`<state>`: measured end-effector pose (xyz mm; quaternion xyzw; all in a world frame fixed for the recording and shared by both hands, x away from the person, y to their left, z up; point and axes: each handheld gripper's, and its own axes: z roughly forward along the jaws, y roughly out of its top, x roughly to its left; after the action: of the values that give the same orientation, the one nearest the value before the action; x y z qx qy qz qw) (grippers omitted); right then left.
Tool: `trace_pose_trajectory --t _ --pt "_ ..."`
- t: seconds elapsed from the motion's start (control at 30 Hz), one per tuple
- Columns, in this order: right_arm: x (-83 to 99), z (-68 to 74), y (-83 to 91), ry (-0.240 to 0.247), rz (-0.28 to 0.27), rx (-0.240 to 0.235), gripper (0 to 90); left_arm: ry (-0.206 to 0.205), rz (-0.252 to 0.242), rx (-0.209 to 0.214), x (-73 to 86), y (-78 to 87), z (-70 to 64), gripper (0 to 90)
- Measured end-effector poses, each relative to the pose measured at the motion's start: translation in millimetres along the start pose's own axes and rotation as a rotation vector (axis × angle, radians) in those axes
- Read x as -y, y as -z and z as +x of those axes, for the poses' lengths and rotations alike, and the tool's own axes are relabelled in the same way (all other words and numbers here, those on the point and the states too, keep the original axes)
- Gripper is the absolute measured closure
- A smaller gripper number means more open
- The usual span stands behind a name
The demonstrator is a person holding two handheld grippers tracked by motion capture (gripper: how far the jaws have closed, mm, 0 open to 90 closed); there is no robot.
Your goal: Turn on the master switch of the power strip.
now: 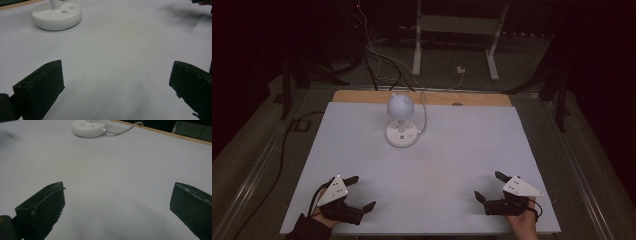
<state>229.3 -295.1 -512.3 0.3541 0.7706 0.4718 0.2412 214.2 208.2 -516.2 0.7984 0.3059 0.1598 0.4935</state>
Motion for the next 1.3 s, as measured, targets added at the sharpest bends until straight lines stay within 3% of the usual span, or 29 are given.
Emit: trace_pose_trajectory --t 0.27,0.43,0.77,0.83,1.0,1.3 --pt "0.0 0.2 0.5 -0.005 0.006 0.005 0.0 0.009 -0.014 0.001 0.4 1.7 0.9 0.2" --pt "-0.7 1.8 -1.2 -0.018 0.036 -0.029 0.0 0.009 -0.018 0.013 0.3 1.0 0.7 0.1" --pt "-5.9 4.0 -0.2 -0.035 0.032 -0.051 0.0 0.007 -0.016 0.022 0.2 0.5 -0.6 0.2" --pt "-9.3 1.7 1.3 -0.064 0.023 -0.059 0.0 0.008 -0.015 0.023 0.2 0.2 -0.7 0.2" --pt "-15.4 -0.1 2.3 -0.078 0.019 -0.059 0.0 0.007 -0.012 0.026 0.2 -0.1 -0.6 0.2" --pt "-40.3 -2.8 4.5 -0.069 0.010 -0.049 0.0 0.012 -0.022 0.030 -0.1 1.0 -0.7 0.2"
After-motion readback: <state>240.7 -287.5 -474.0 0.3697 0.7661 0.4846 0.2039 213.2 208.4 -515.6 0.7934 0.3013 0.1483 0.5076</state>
